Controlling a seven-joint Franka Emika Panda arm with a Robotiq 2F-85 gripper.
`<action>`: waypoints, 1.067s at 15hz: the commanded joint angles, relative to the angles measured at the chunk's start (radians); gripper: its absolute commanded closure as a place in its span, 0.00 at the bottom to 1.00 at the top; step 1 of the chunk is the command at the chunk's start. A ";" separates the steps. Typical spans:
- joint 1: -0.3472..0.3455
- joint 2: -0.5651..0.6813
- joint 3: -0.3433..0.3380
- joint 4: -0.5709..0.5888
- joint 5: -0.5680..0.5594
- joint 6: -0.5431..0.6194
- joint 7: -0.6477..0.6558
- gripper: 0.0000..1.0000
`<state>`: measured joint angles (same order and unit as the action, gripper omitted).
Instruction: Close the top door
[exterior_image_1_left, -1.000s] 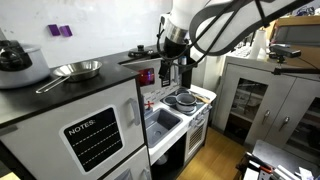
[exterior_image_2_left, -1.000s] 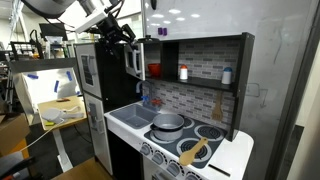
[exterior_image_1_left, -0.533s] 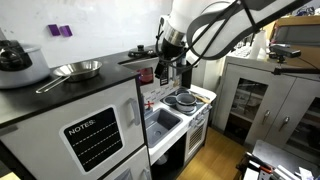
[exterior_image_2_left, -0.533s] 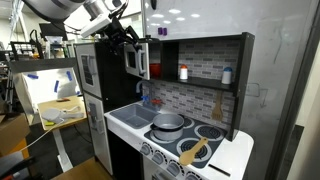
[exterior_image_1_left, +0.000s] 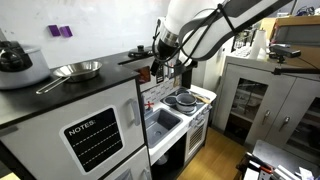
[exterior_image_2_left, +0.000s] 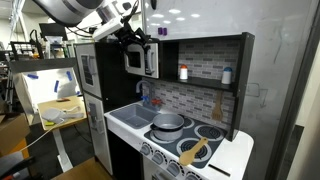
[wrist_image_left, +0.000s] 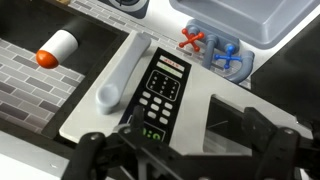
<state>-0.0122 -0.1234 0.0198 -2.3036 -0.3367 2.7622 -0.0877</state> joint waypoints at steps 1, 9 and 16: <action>-0.010 0.048 -0.001 0.042 -0.015 0.029 0.011 0.00; -0.004 0.074 -0.005 0.071 -0.014 0.031 0.032 0.00; 0.004 -0.060 0.019 0.018 -0.007 -0.228 0.123 0.00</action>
<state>-0.0100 -0.1056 0.0246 -2.2582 -0.3504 2.6702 -0.0022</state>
